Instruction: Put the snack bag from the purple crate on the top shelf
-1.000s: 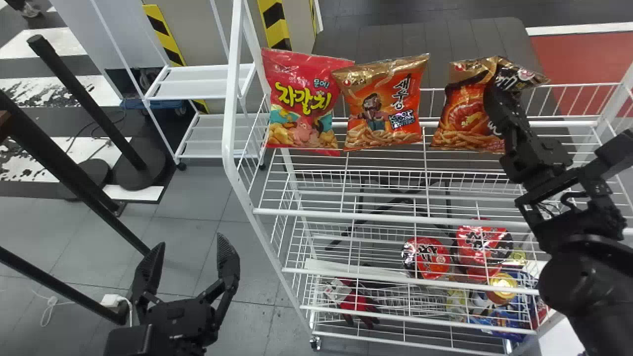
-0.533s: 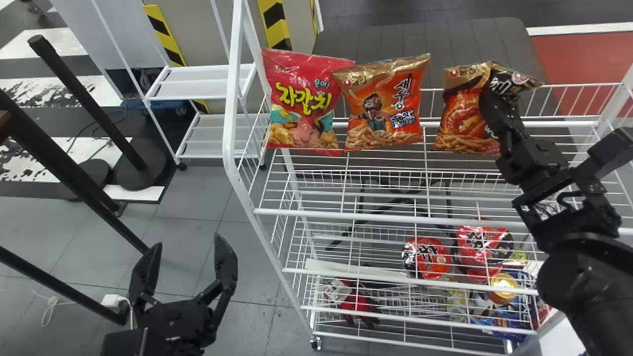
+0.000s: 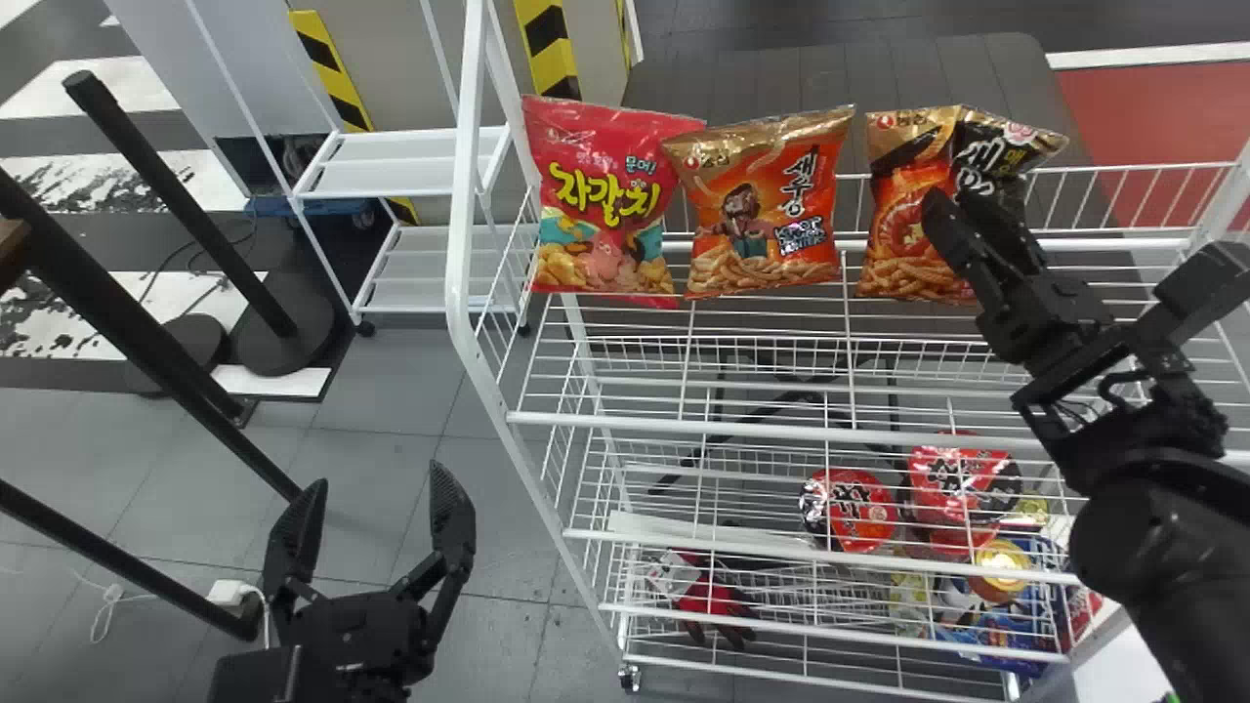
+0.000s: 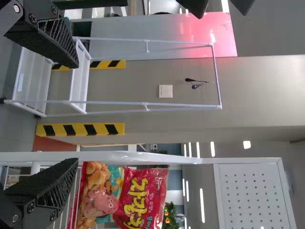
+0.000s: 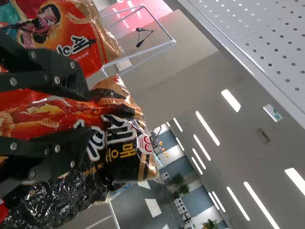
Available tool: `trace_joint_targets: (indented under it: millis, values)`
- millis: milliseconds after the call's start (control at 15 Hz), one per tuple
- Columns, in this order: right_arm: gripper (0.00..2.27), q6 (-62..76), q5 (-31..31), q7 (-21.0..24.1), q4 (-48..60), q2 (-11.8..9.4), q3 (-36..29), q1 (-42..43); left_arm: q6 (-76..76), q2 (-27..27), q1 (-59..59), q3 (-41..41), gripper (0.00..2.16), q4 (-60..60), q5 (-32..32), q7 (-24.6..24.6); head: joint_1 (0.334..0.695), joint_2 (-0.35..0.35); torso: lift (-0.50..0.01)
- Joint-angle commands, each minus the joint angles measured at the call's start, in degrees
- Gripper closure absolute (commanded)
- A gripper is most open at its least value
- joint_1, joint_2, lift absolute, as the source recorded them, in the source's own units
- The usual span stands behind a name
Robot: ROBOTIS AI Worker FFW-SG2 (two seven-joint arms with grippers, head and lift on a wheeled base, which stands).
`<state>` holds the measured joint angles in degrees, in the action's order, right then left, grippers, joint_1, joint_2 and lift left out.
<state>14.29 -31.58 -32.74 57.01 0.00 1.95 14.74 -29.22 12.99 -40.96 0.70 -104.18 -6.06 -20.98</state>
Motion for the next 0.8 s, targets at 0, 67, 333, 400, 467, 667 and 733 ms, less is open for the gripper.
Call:
trace_joint_targets:
  millis: [0, 67, 333, 400, 467, 667, 733]
  values:
    - [0.08, -0.2, 0.1, -0.1, 0.6, 0.1, 0.3, -0.4, 0.0, 0.0, 0.1, 0.0, 0.12, 0.0, 0.0, 0.0, 0.695, 0.209, 0.0]
    - [0.08, -0.2, 0.1, 0.0, 2.4, 0.1, 0.4, -1.4, 0.0, 0.0, 0.1, -0.1, 0.12, 0.1, -0.1, 0.0, 0.695, 0.211, 0.0]
    - [0.08, -7.7, 2.8, 2.8, 19.0, 0.1, 1.0, -10.7, 0.0, -0.1, 0.0, -0.1, 0.12, -0.3, -0.1, 0.1, 0.695, 0.227, 0.0]
    - [0.08, -10.7, 5.5, 4.9, 24.9, 0.1, 1.1, -14.2, 0.0, 0.0, 0.0, -0.1, 0.12, -0.4, -0.1, 0.1, 0.695, 0.234, 0.0]
    - [0.08, -14.8, 7.0, 6.6, 30.7, 0.1, 1.0, -17.6, 0.2, 0.0, 0.0, -0.1, 0.12, -0.8, -0.1, 0.3, 0.695, 0.239, 0.0]
    - [0.08, -18.5, 15.2, 15.1, 45.6, 0.1, 1.0, -27.7, 1.2, 0.0, 0.0, 0.2, 0.12, -1.5, -0.1, 0.9, 0.695, 0.255, 0.0]
    - [0.08, -17.9, 17.6, 17.2, 48.8, 0.1, 0.9, -30.7, 1.2, 0.0, 0.0, 0.3, 0.12, -1.7, -0.1, 0.9, 0.695, 0.25, 0.0]
